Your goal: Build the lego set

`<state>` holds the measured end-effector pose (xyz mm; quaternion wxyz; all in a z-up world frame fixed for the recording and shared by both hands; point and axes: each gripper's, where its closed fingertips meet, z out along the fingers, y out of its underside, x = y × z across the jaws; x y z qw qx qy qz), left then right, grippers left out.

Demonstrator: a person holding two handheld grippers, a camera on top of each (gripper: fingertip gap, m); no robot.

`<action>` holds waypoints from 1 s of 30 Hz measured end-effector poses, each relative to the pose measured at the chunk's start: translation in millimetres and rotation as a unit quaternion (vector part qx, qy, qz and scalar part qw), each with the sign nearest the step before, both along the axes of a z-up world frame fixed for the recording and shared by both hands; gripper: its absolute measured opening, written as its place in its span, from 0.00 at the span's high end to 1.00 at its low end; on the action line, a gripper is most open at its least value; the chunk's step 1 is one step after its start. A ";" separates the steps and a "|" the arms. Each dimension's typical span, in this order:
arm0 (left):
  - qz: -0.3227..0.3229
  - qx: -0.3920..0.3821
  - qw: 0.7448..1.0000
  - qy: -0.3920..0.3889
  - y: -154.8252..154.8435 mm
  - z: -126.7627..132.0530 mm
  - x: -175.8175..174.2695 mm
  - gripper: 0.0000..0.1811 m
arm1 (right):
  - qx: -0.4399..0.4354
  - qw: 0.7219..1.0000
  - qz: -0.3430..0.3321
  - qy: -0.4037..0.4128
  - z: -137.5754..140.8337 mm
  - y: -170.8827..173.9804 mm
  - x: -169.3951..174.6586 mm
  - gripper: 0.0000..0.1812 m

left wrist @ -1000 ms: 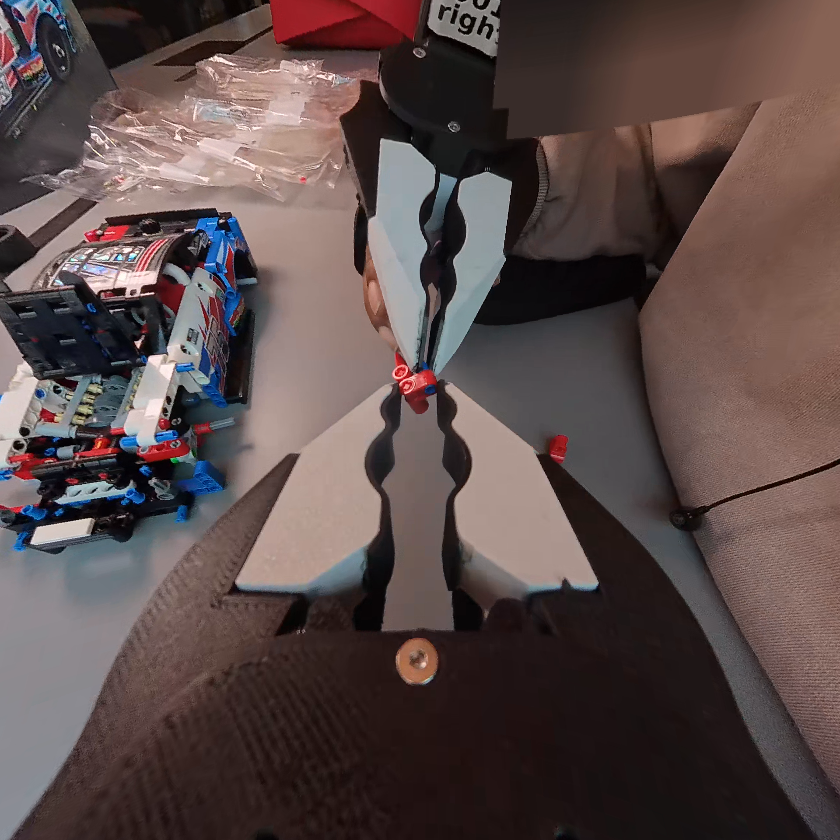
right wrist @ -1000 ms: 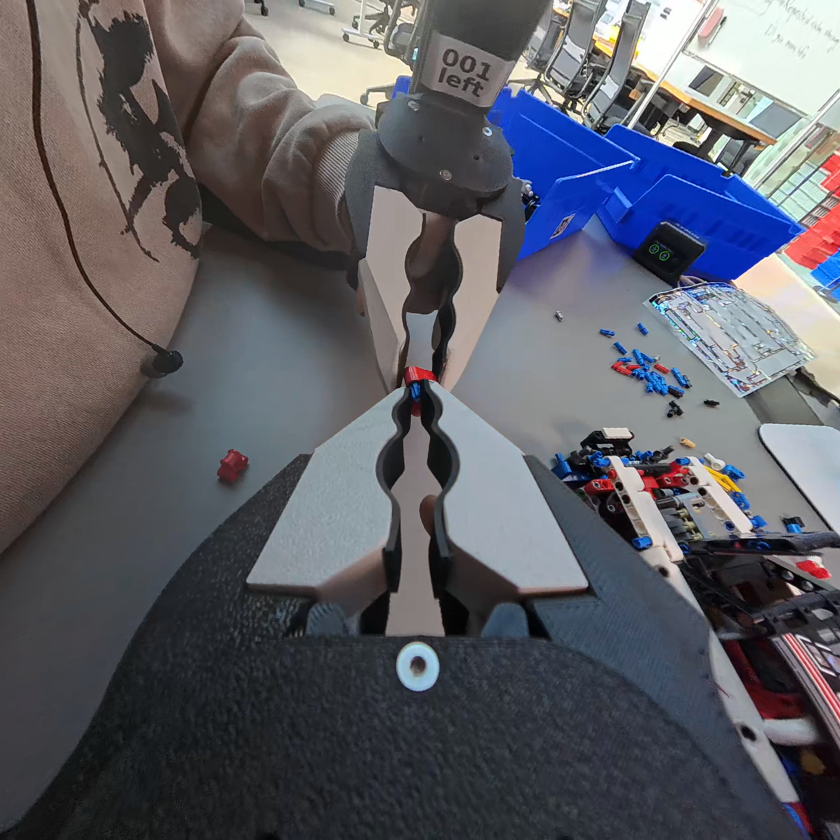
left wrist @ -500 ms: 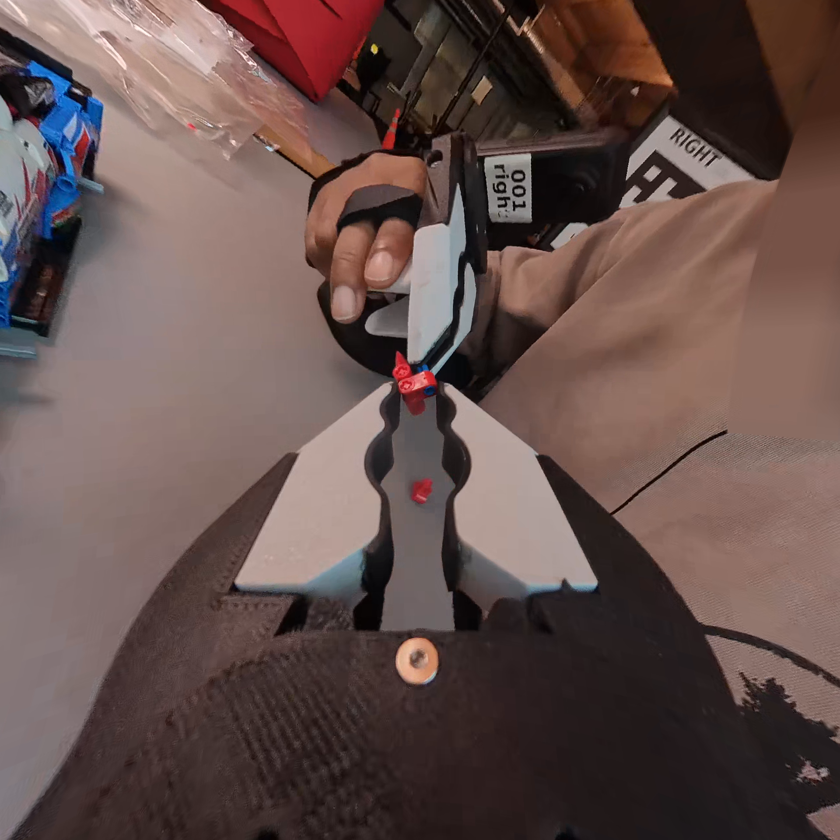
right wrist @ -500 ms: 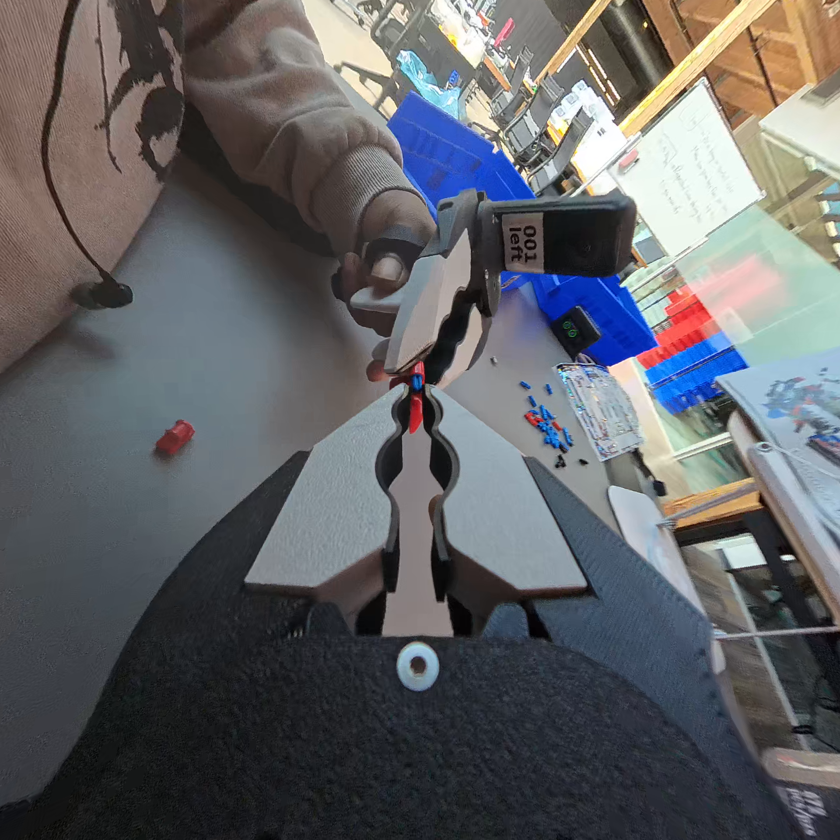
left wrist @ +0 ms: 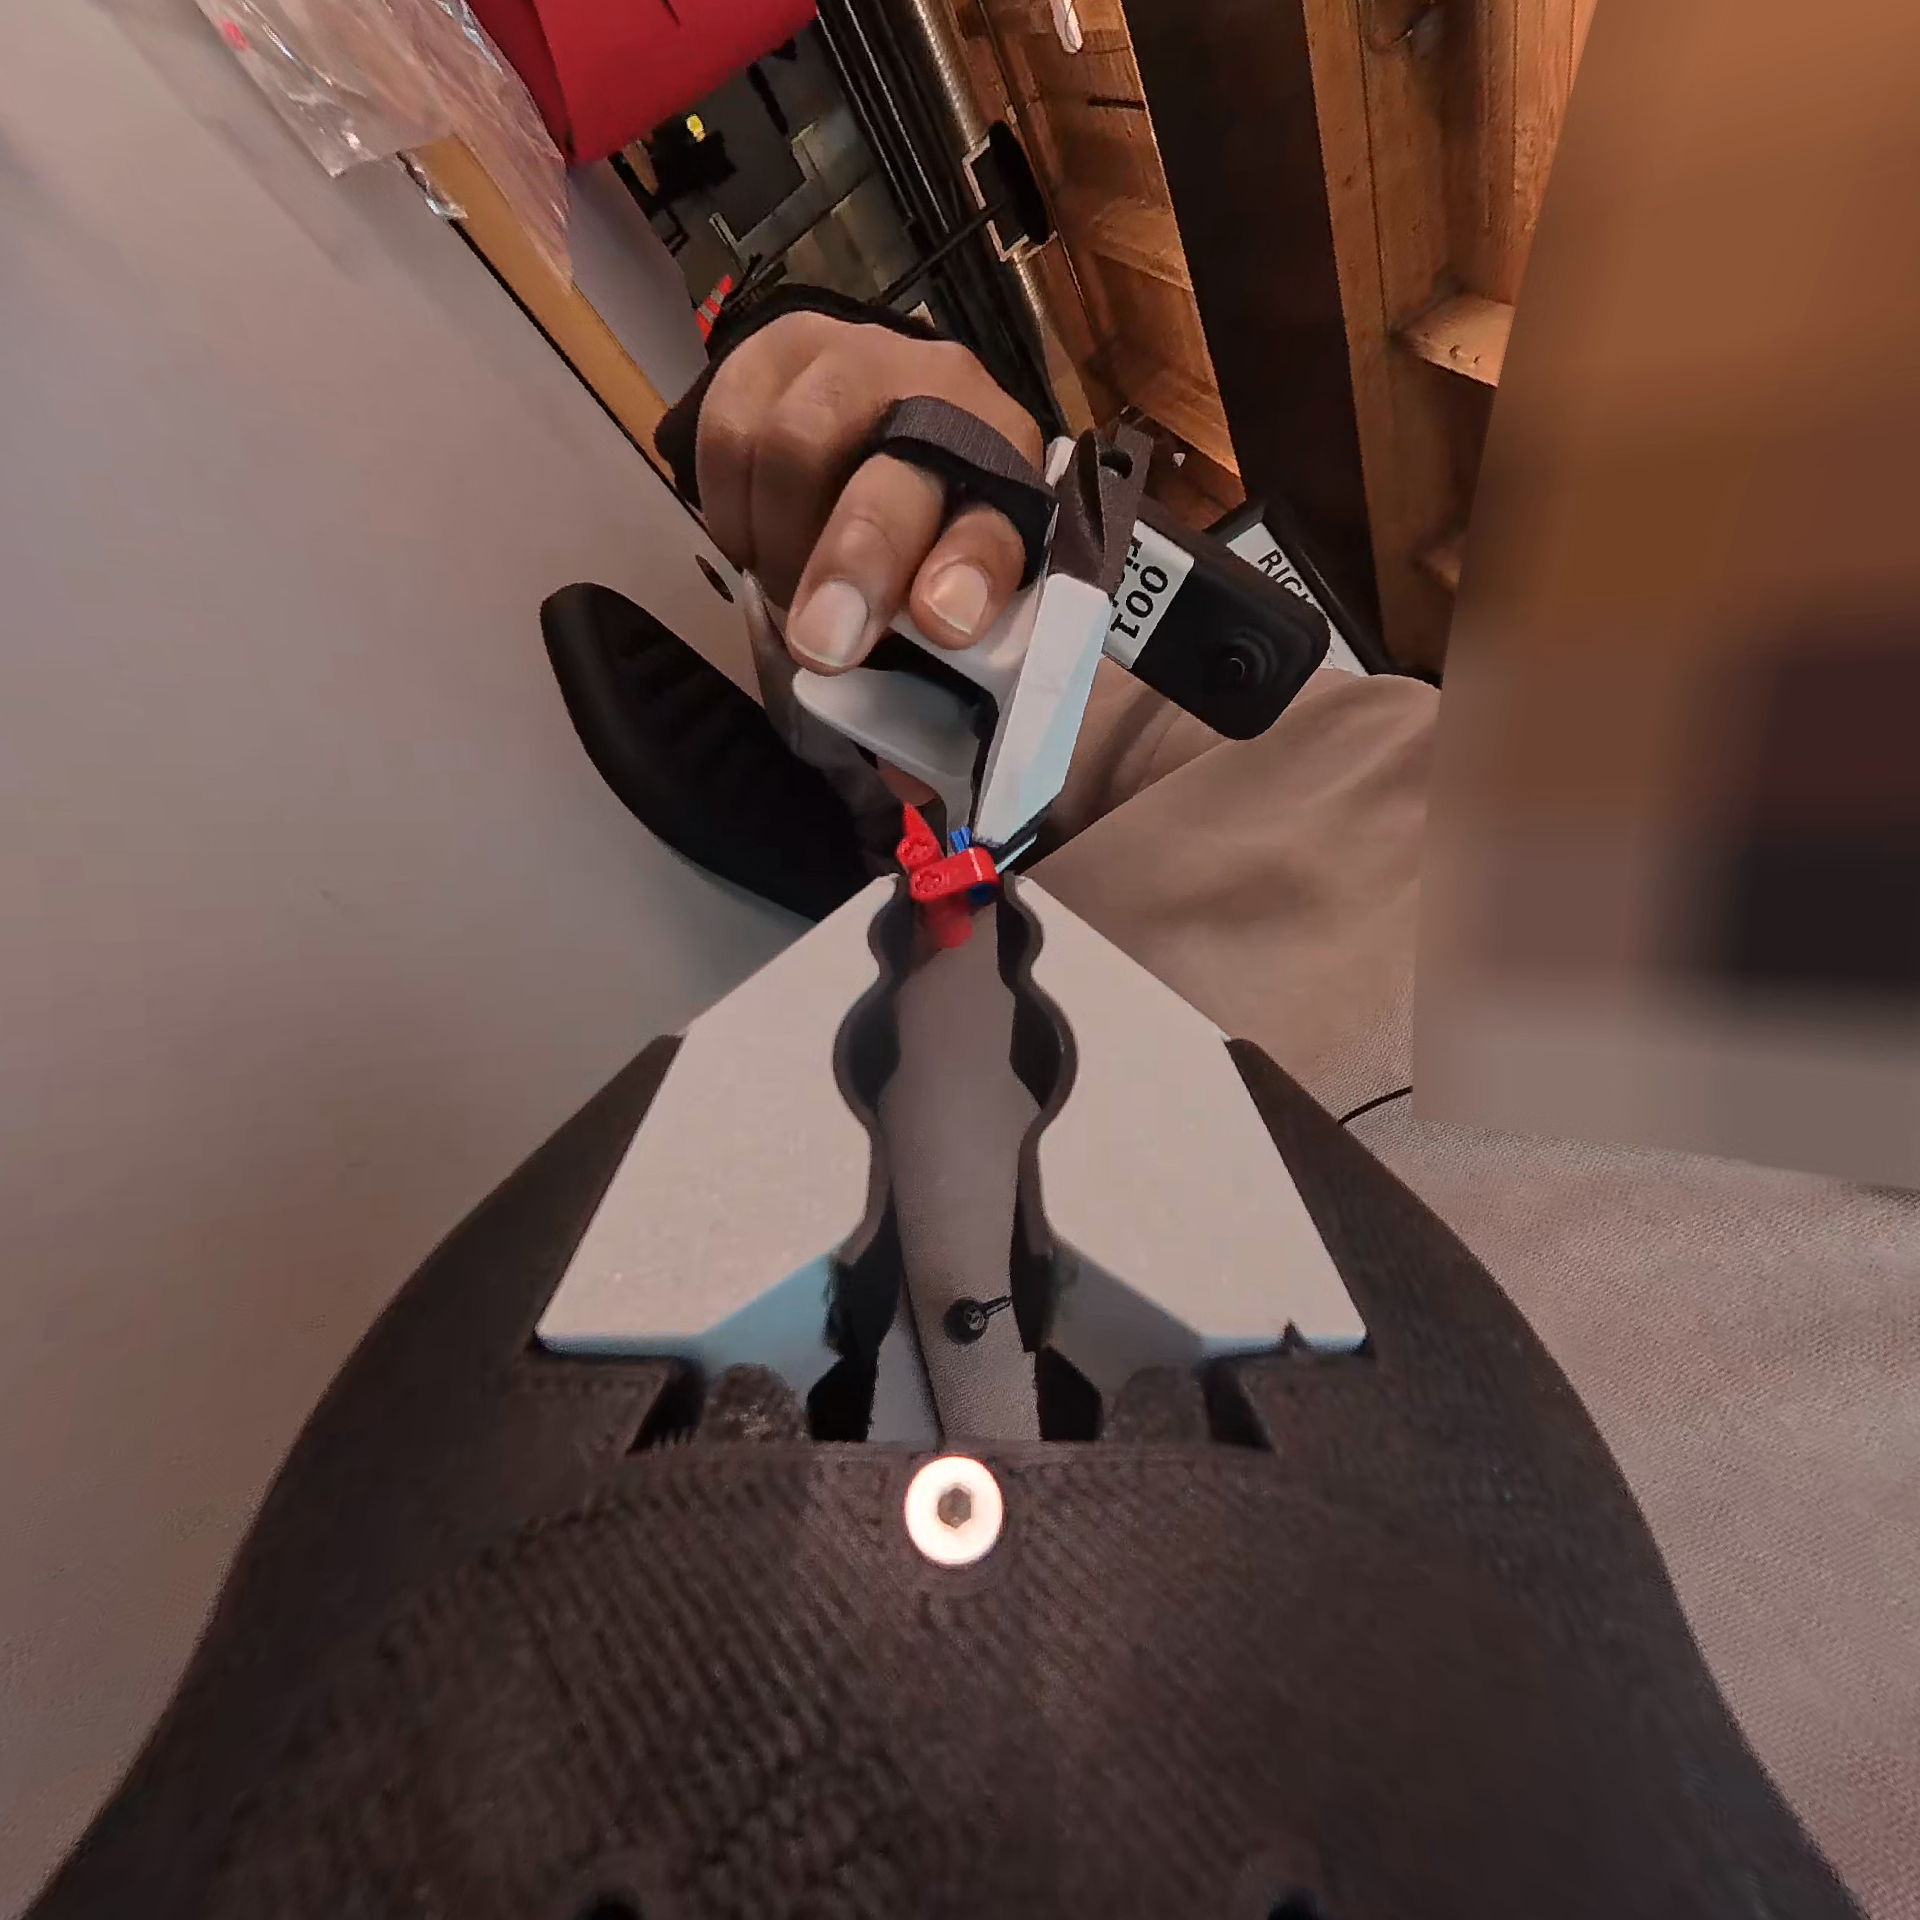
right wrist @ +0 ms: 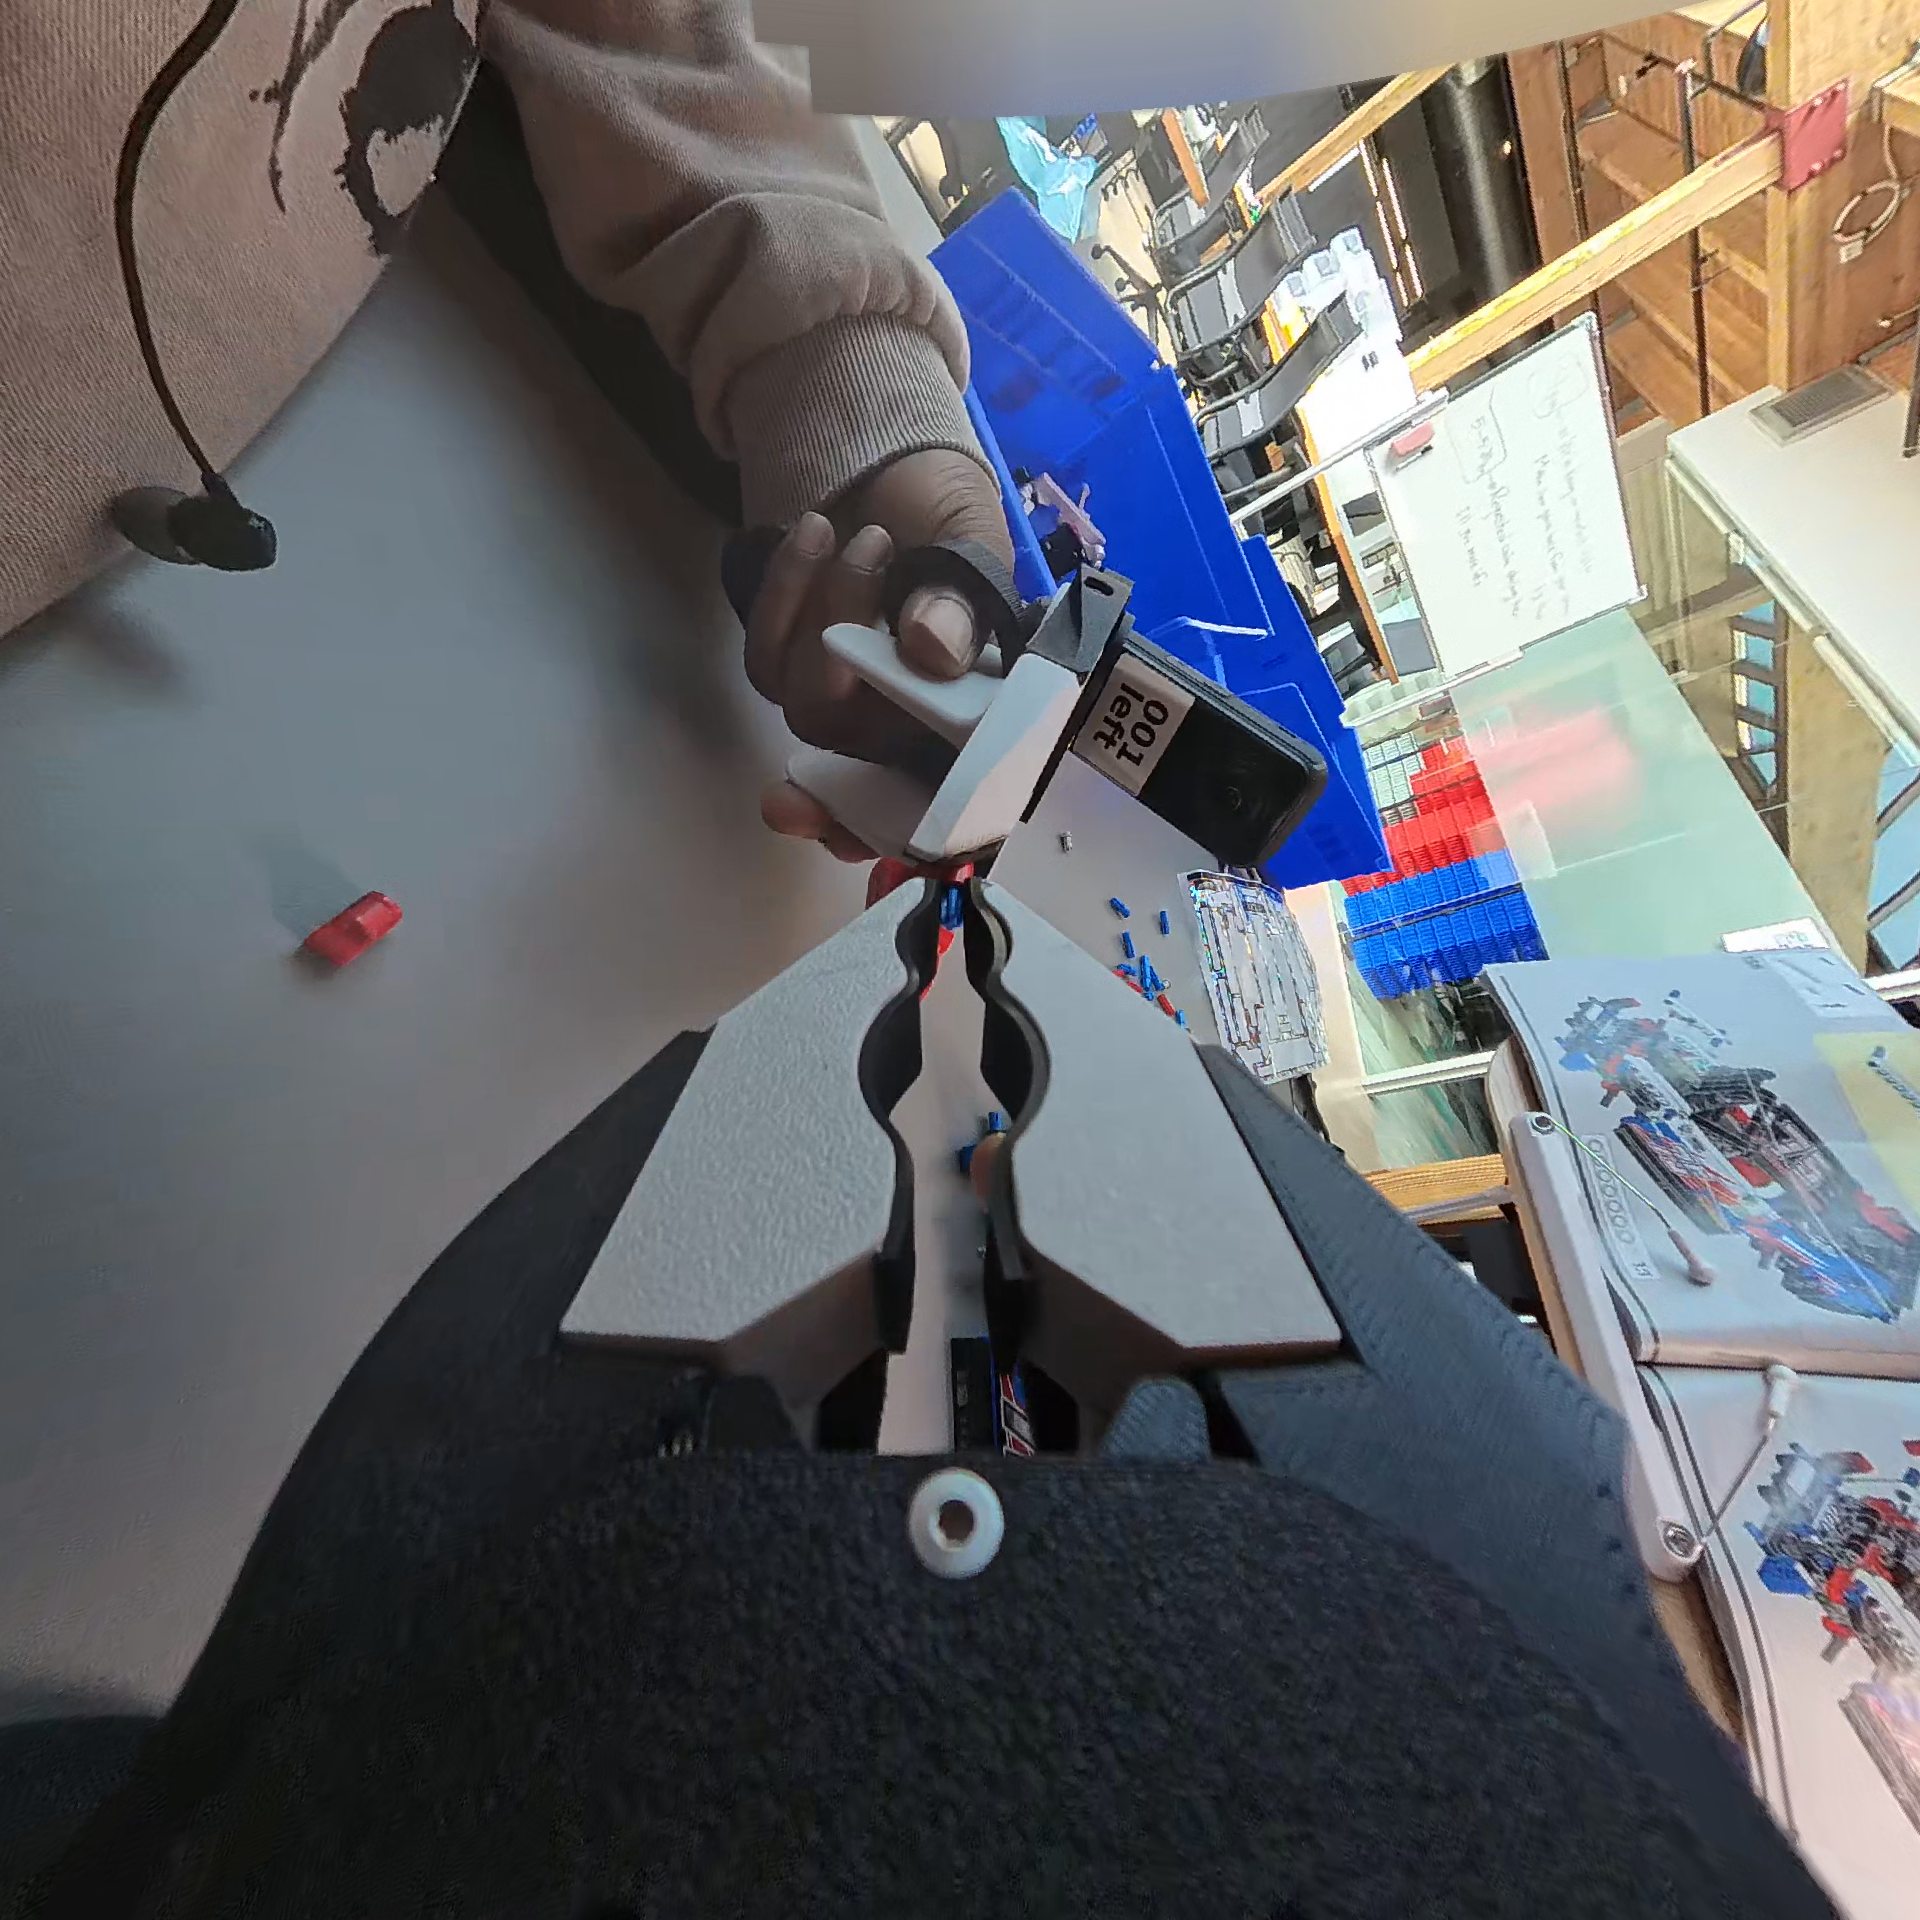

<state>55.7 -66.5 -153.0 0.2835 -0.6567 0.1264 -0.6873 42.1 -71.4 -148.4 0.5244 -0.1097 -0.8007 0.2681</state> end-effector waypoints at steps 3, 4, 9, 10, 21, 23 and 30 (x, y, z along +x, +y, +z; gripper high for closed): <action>0.008 0.016 1.000 0.007 0.2 1.8 -1.6 0.93 | -0.040 0.999 -0.010 -0.016 2.0 0.7 -2.0 0.99; 0.014 0.030 0.999 0.017 0.7 2.0 -2.1 0.93 | -0.061 0.998 -0.014 -0.025 2.7 1.2 -2.5 0.99; 0.054 0.140 0.982 0.113 3.7 1.7 -2.6 0.93 | -0.176 0.981 -0.016 -0.077 4.7 2.2 -2.0 0.99; 0.067 0.165 0.975 0.136 5.4 1.3 -3.3 0.93 | -0.199 0.976 -0.018 -0.089 4.8 3.2 -2.4 0.99; 0.117 0.263 0.935 0.209 11.7 6.8 -9.5 0.92 | -0.256 0.963 -0.010 -0.078 18.7 7.5 0.5 0.98; 0.118 0.266 0.934 0.208 11.2 8.2 -10.3 0.92 | -0.230 0.971 -0.018 -0.064 18.9 11.0 1.2 0.96; 0.112 0.272 0.934 0.205 8.1 11.1 -6.6 0.92 | -0.135 0.990 -0.027 -0.036 13.1 10.2 -0.6 0.95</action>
